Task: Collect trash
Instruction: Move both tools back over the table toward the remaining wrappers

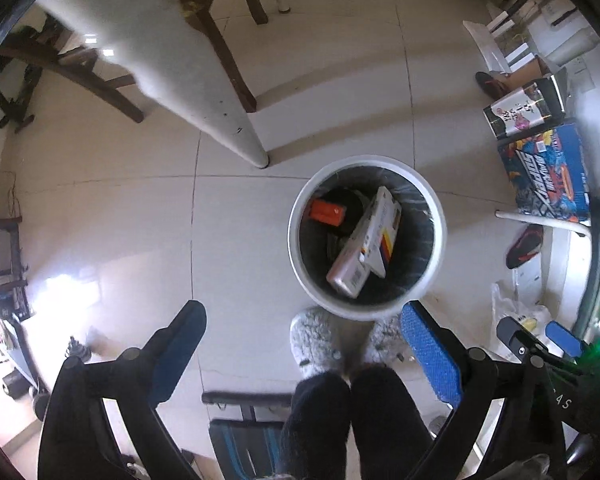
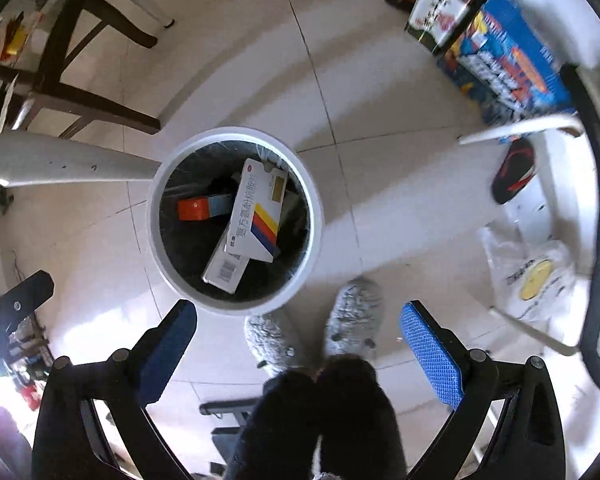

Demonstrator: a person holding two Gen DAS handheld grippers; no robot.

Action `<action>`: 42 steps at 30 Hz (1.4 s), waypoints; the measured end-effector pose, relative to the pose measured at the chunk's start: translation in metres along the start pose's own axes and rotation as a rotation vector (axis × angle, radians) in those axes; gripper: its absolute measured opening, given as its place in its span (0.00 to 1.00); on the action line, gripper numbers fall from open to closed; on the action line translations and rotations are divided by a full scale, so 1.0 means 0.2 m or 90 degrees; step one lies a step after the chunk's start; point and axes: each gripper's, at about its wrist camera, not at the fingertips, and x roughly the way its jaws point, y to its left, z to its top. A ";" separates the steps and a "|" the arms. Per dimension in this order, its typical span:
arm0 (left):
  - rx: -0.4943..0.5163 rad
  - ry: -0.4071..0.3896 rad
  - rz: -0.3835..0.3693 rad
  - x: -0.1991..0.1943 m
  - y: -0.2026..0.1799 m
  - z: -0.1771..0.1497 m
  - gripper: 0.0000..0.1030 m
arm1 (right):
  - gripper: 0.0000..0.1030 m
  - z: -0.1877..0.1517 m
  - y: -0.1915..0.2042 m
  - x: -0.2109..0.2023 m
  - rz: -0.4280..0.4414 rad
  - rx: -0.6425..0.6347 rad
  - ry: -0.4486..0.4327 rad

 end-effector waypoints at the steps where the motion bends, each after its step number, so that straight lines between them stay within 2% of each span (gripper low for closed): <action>1: -0.001 0.003 -0.003 -0.05 0.00 -0.02 0.97 | 1.00 -0.01 0.01 -0.05 -0.003 -0.003 -0.002; 15: 0.018 -0.027 -0.015 -0.73 -0.04 -0.29 0.97 | 1.00 -0.26 0.04 -0.90 -0.014 -0.036 -0.057; 22: 0.032 -0.055 -0.029 -1.08 -0.01 -0.41 0.97 | 1.00 -0.40 0.07 -1.30 0.006 -0.042 -0.068; 28: 0.028 -0.079 -0.041 -1.30 0.01 -0.45 0.97 | 1.00 -0.51 0.12 -1.64 0.029 -0.056 -0.083; 34: 0.036 -0.160 -0.042 -1.57 0.00 -0.34 0.97 | 1.00 -0.49 0.12 -1.96 0.076 -0.012 -0.134; 37: 0.042 -0.220 -0.034 -1.73 -0.04 -0.22 0.97 | 1.00 -0.40 0.10 -2.12 0.099 0.016 -0.165; 42: 0.070 -0.276 -0.014 -1.88 -0.17 0.01 0.98 | 1.00 -0.19 0.04 -2.35 0.093 0.037 -0.218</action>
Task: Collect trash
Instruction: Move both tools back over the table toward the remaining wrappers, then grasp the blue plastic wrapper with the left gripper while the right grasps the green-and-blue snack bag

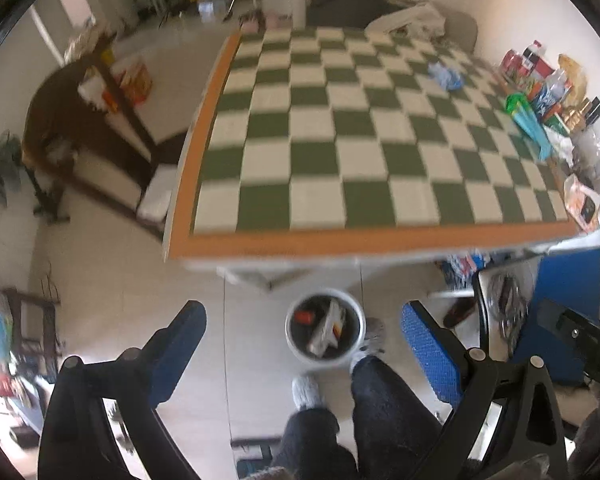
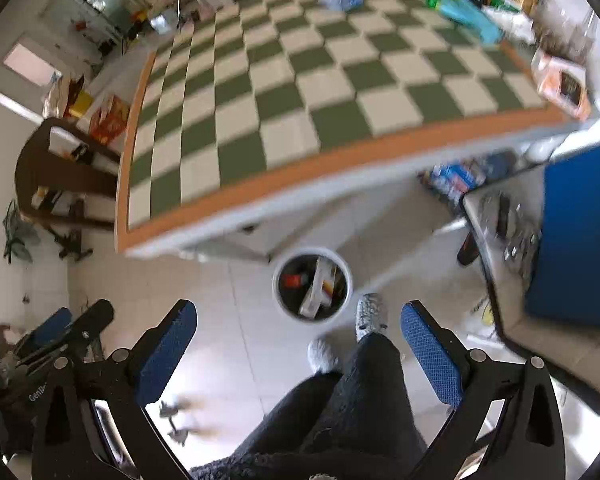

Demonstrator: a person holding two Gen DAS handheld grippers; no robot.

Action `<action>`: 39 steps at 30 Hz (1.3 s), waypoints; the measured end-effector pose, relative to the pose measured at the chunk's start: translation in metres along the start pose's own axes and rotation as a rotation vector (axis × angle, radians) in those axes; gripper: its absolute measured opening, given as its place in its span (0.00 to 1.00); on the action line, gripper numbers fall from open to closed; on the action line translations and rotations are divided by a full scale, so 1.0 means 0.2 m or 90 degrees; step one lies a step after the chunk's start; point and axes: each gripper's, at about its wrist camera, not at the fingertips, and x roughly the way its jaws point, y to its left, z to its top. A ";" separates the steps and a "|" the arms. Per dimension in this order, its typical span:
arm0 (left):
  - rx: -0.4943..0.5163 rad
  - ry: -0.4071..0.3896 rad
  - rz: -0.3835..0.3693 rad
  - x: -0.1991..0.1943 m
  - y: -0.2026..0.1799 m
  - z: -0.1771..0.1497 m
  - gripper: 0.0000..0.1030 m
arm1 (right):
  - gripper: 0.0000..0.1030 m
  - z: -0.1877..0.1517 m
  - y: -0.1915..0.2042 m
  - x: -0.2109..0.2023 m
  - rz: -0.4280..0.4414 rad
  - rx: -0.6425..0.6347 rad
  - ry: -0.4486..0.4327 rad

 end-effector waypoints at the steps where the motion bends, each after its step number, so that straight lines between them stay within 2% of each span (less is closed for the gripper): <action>1: 0.003 -0.006 -0.001 0.01 -0.04 0.07 1.00 | 1.00 0.07 -0.02 -0.02 -0.006 0.002 -0.008; 6: 0.024 -0.020 0.007 0.09 -0.28 0.43 1.00 | 1.00 0.41 -0.21 -0.07 -0.036 0.021 -0.024; 9: 0.043 -0.016 0.013 0.17 -0.48 0.65 1.00 | 1.00 0.68 -0.39 -0.05 -0.059 0.040 -0.035; 13: 0.064 0.011 0.024 0.40 -0.81 0.99 1.00 | 1.00 1.12 -0.70 0.04 -0.083 0.067 -0.038; 16: 0.071 0.032 0.042 0.58 -1.00 1.18 1.00 | 1.00 1.50 -0.95 0.17 -0.115 0.078 -0.027; 19: 0.056 0.069 0.052 0.77 -1.16 1.37 1.00 | 1.00 1.85 -1.17 0.34 -0.146 0.072 0.009; 24: 0.011 0.106 0.053 1.05 -1.30 1.64 1.00 | 1.00 2.33 -1.37 0.68 -0.167 -0.001 0.078; 29: -0.027 0.128 0.032 1.26 -1.36 1.83 1.00 | 1.00 2.60 -1.44 0.96 -0.186 -0.050 0.117; 33: -0.058 0.141 -0.002 1.38 -1.39 1.96 0.99 | 1.00 2.74 -1.48 1.12 -0.184 -0.056 0.140; 36: -0.070 0.159 -0.032 1.47 -1.42 2.02 0.99 | 1.00 2.80 -1.49 1.23 -0.213 -0.061 0.149; 38: -0.067 0.165 -0.043 1.51 -1.45 2.05 0.87 | 1.00 2.83 -1.51 1.28 -0.207 -0.042 0.162; 39: -0.065 0.166 -0.047 1.52 -1.46 2.06 0.69 | 1.00 2.84 -1.50 1.29 -0.212 -0.043 0.159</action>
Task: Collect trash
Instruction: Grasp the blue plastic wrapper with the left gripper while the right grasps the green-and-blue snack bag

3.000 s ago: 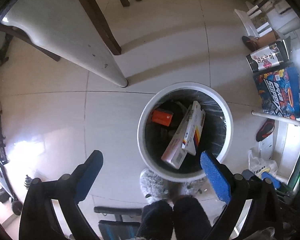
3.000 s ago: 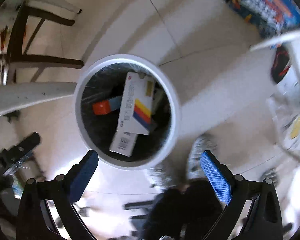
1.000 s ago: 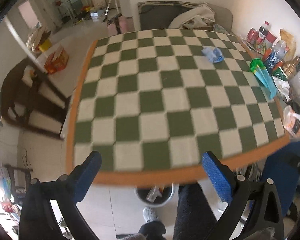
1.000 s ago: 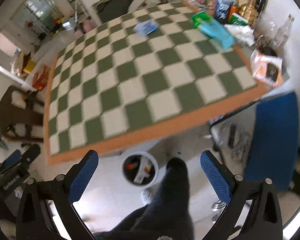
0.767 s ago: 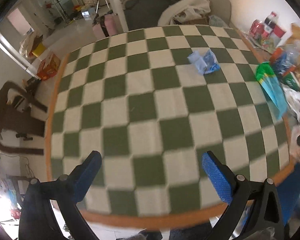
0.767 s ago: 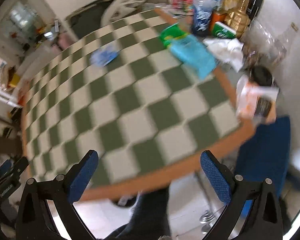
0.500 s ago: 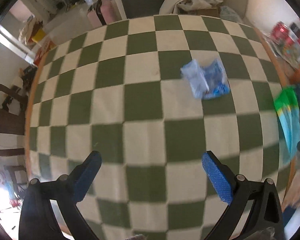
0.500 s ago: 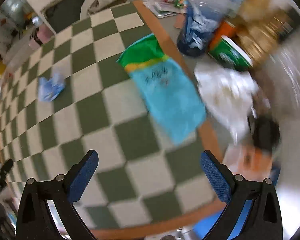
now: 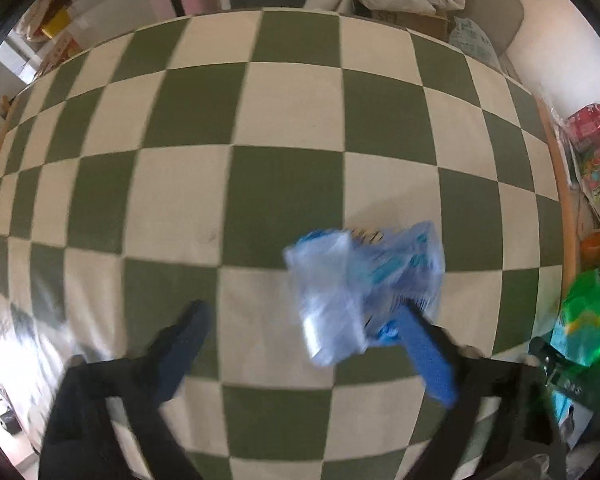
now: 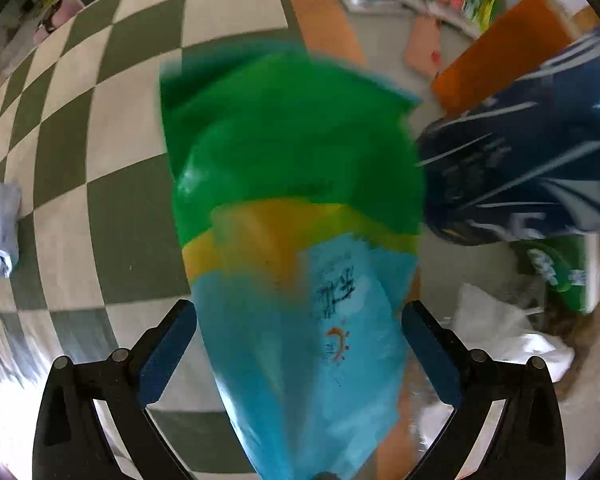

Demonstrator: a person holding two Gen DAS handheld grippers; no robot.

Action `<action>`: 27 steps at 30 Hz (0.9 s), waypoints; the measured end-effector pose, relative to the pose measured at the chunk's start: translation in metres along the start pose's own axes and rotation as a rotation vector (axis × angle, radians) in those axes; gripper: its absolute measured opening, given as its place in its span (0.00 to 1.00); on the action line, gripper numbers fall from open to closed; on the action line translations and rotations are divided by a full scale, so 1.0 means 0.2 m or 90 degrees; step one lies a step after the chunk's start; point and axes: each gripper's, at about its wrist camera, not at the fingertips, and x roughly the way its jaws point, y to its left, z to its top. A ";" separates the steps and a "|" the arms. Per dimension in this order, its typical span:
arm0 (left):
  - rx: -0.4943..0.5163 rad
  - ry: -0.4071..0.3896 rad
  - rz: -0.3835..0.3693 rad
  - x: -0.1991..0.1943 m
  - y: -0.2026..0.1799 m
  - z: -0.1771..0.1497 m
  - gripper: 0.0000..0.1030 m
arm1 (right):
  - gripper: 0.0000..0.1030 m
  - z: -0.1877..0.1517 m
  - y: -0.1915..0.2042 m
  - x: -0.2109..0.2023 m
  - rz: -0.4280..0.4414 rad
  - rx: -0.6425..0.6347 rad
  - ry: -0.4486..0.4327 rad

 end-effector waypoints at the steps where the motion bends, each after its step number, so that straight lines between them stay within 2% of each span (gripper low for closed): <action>1: 0.004 0.002 -0.006 0.01 -0.01 0.01 0.54 | 0.99 0.01 0.01 0.00 0.008 0.000 -0.004; 2: 0.013 0.000 -0.010 0.01 -0.03 0.01 0.43 | 0.96 0.02 0.01 -0.01 0.026 0.003 -0.006; 3: 0.021 -0.003 -0.009 0.01 -0.04 0.00 0.26 | 0.90 0.02 0.02 -0.02 0.045 0.005 -0.004; 5: 0.029 -0.012 -0.003 -0.01 -0.05 -0.01 0.21 | 0.89 0.01 0.05 -0.05 0.091 0.010 -0.011; 6: 0.030 -0.019 -0.001 -0.02 -0.04 -0.02 0.14 | 0.87 0.01 0.07 -0.07 0.103 0.010 -0.016; 8: 0.027 -0.027 0.003 -0.04 -0.02 -0.04 0.11 | 0.76 0.00 0.09 -0.11 0.126 0.011 -0.028; 11: 0.030 -0.045 0.017 -0.10 0.03 -0.07 0.08 | 0.70 -0.01 0.12 -0.15 0.154 0.019 -0.051; 12: 0.034 -0.051 0.024 -0.12 0.04 -0.09 0.08 | 0.64 -0.01 0.12 -0.17 0.160 0.022 -0.056; 14: 0.039 -0.069 0.033 -0.18 0.07 -0.13 0.07 | 0.35 -0.03 0.13 -0.19 0.176 0.027 -0.060; 21: 0.052 -0.116 0.055 -0.38 0.15 -0.27 0.07 | 0.35 -0.10 0.13 -0.30 0.227 0.048 -0.084; 27: 0.055 -0.147 0.050 -0.55 0.24 -0.40 0.07 | 0.35 -0.27 0.24 -0.45 0.263 0.040 -0.109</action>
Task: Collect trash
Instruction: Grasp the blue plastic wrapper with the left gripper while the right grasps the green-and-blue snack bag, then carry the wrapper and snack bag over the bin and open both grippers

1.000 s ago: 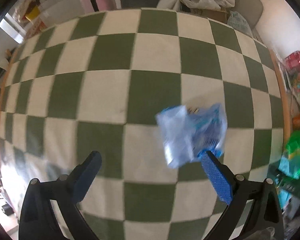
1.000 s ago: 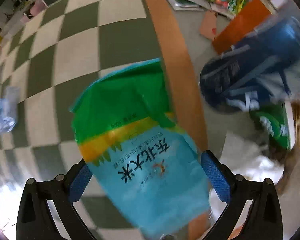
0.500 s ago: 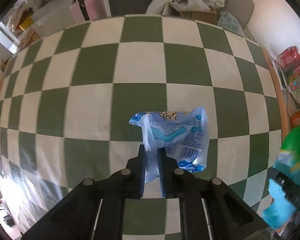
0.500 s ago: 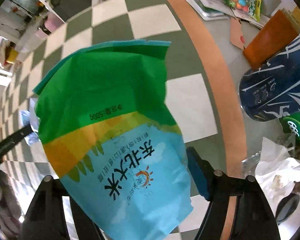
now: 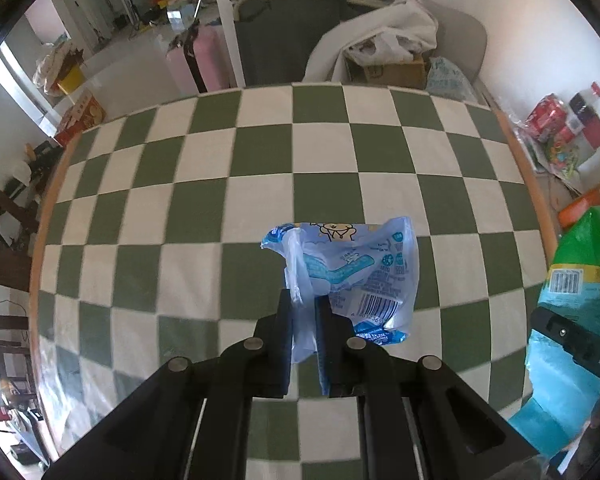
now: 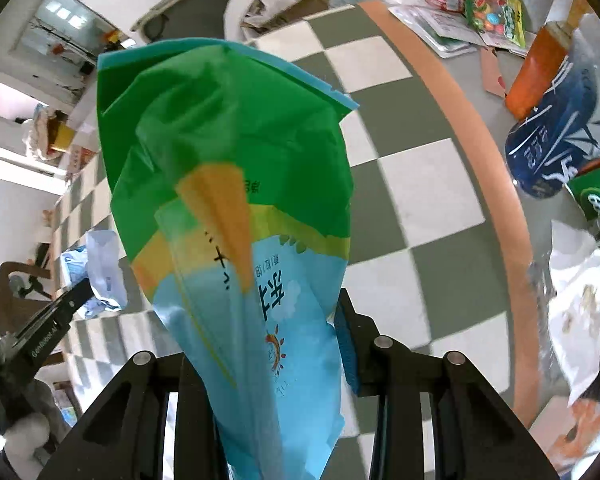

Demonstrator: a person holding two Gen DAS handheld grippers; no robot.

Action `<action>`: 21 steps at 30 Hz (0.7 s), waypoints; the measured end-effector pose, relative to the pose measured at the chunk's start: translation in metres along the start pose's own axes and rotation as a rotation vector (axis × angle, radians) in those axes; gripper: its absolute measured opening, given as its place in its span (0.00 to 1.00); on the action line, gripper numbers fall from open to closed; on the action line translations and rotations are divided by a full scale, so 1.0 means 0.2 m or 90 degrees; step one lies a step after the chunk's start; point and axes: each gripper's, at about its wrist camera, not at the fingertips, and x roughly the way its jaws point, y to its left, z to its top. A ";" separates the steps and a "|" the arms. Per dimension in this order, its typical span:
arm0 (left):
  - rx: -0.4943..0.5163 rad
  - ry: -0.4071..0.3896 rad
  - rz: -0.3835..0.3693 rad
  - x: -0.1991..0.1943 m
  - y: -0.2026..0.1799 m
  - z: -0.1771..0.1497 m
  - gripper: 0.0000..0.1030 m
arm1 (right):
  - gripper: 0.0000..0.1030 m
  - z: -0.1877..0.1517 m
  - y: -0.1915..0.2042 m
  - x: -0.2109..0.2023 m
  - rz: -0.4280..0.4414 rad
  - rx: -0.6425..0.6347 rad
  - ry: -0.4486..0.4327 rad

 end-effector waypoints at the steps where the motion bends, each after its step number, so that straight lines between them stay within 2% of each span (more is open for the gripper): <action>1: 0.000 -0.004 -0.001 -0.01 0.00 -0.01 0.07 | 0.35 -0.05 0.05 -0.03 0.006 -0.003 -0.005; 6: -0.003 -0.034 -0.009 -0.23 0.14 -0.18 0.07 | 0.35 -0.25 0.21 -0.12 0.032 -0.005 -0.022; 12: 0.013 -0.078 -0.026 -0.49 0.36 -0.48 0.07 | 0.35 -0.65 0.42 -0.28 0.052 -0.017 -0.050; 16: 0.029 -0.102 -0.039 -0.66 0.55 -0.74 0.07 | 0.35 -0.99 0.55 -0.39 0.059 -0.023 -0.076; 21: 0.041 -0.095 -0.054 -0.80 0.78 -1.08 0.07 | 0.35 -1.53 0.74 -0.51 0.069 -0.004 -0.098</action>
